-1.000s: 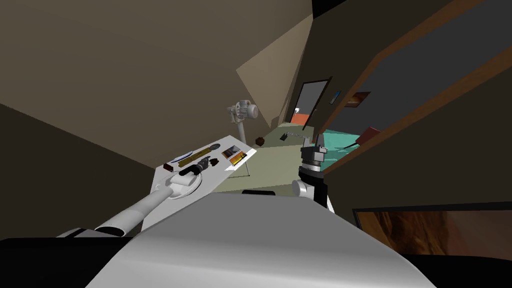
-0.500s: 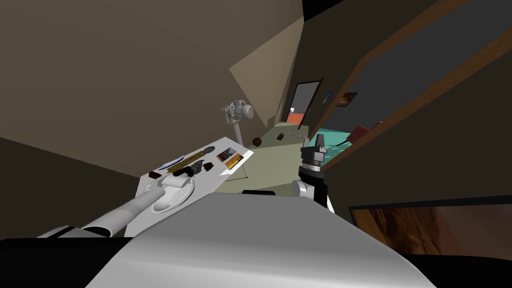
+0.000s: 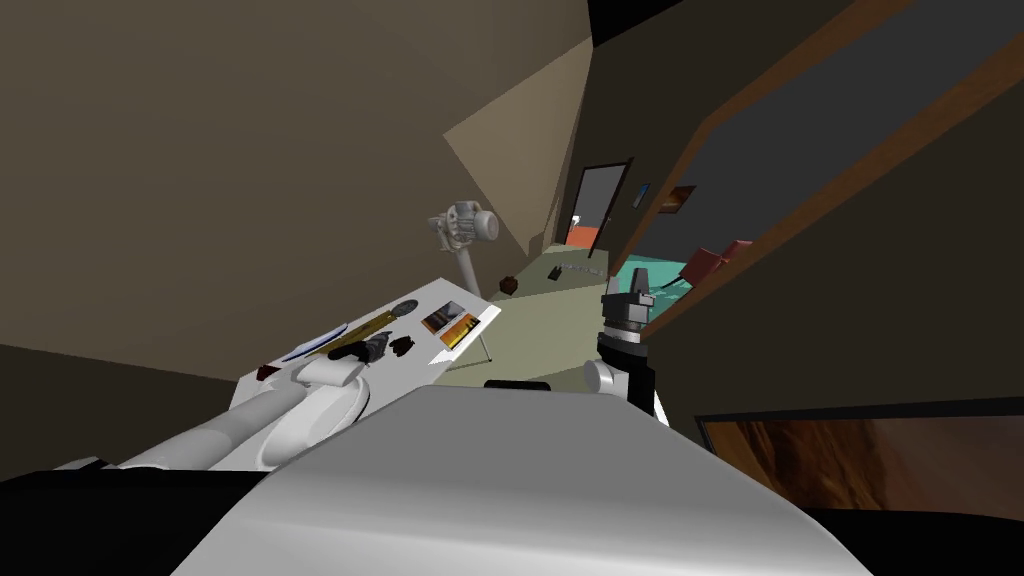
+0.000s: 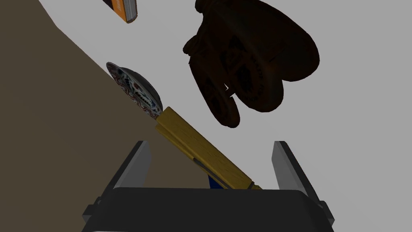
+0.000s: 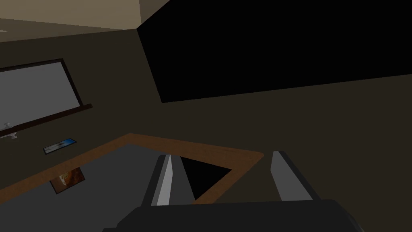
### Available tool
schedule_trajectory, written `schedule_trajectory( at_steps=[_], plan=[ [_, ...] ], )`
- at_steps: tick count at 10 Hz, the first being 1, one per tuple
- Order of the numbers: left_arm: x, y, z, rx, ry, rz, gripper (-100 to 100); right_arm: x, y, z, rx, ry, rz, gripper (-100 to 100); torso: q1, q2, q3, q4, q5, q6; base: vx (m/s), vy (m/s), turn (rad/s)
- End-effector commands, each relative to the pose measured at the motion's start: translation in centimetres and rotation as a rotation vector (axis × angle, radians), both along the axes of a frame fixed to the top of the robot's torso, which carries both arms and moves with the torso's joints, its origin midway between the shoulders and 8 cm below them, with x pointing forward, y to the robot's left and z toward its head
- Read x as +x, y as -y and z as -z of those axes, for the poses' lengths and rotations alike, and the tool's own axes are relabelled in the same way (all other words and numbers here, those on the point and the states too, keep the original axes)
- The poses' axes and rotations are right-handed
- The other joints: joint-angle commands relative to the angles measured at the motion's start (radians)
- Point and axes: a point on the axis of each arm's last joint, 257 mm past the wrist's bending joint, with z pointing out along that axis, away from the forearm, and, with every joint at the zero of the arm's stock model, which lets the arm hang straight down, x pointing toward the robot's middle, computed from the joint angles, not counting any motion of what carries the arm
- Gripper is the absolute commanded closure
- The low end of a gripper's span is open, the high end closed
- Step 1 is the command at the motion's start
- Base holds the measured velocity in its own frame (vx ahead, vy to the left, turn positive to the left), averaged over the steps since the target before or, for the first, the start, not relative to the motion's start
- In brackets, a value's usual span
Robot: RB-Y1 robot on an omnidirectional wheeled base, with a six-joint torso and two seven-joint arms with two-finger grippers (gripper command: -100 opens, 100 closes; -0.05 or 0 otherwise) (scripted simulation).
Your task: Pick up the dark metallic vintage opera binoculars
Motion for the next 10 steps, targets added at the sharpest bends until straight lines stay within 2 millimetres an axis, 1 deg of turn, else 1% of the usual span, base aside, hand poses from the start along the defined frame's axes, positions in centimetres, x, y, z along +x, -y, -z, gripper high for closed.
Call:
schedule_trajectory(
  at_steps=[1,2,3,4,5,6,8,10],
  plan=[
    [-1.2,-0.9,0.8,0.0,-0.029,-0.025,-100,0.0,0.0,0.0,0.0,0.0,0.0,0,0.0,0.0,0.0,0.0,0.0,0.0,0.088,-0.012,-0.071],
    [-3.1,-1.1,2.2,-0.011,-0.068,-0.049,-100,0.0,0.0,0.0,0.0,0.0,0.0,0,0.001,0.0,0.0,0.0,0.0,0.0,0.093,-0.018,-0.079],
    [-1.9,-1.1,1.4,-0.006,-0.048,-0.038,-100,0.0,0.0,0.0,0.0,0.0,0.0,0,0.0,-0.001,-0.001,0.0,0.0,0.0,0.044,-0.009,-0.016],
    [-2.1,-1.1,1.5,-0.007,-0.051,-0.039,0,0.0,0.0,0.0,0.0,0.0,0.0,0,0.001,0.002,0.001,0.0,0.0,0.0,0.008,-0.001,0.003],
    [-2.6,-2.5,1.3,0.013,-0.026,-0.057,-100,0.0,0.0,0.0,0.0,0.0,0.0,0,0.001,0.004,0.002,0.001,0.0,0.0,-0.012,-0.018,-0.195],
    [-3.1,-3.4,1.2,0.035,-0.032,-0.065,-100,0.0,0.0,0.0,0.0,0.0,0.0,0,0.0,0.005,0.003,0.001,0.0,0.0,-0.015,-0.017,-0.127],
    [-3.2,-3.6,1.1,0.024,-0.021,-0.086,-100,0.0,0.0,0.0,0.0,0.0,0.0,0,0.001,0.006,0.003,0.001,0.0,-0.001,-0.004,-0.004,0.018],
    [-4.5,-5.7,0.9,0.06,-0.009,-0.106,-100,0.0,0.0,0.0,0.0,0.0,0.0,0,0.0,0.006,0.003,0.001,0.0,0.0,-0.013,-0.017,-0.161]
  ],
)
